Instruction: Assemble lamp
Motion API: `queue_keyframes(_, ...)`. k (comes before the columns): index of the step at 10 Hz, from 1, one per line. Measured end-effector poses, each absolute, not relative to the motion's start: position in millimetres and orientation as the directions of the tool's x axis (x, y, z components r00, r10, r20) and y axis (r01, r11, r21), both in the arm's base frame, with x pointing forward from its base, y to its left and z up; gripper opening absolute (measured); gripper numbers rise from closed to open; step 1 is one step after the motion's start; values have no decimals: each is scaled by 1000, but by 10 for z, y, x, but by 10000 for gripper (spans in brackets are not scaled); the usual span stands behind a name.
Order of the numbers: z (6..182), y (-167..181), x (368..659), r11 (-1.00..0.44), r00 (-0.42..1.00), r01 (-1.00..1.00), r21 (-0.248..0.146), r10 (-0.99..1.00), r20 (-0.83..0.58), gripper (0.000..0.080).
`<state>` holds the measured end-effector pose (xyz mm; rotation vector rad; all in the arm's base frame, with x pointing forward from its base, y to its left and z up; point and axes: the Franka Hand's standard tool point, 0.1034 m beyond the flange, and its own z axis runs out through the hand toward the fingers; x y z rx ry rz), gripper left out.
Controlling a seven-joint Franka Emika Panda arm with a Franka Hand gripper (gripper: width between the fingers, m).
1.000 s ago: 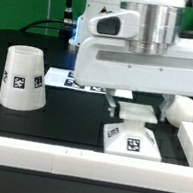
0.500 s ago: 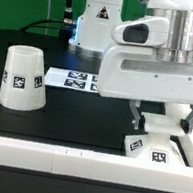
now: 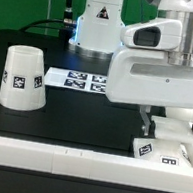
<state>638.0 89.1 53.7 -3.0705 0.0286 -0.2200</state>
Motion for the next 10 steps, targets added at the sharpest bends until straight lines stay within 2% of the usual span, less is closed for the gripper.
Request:
queue_keyframes(2, 534, 889, 6377, -998, 990, -12, -64, -21, 142, 534)
queue_keyframes(3, 534, 890, 6377, -998, 990, -12, -64, -21, 142, 670)
queue_keyframes(5, 548, 888, 6364, -998, 990, -11, -64, -20, 143, 693)
queue_keyframes(7, 702, 858, 6132, -998, 991, -10, -61, -18, 132, 699)
queue_keyframes(10, 829, 866, 5782, -998, 992, -17, -60, -24, 122, 699)
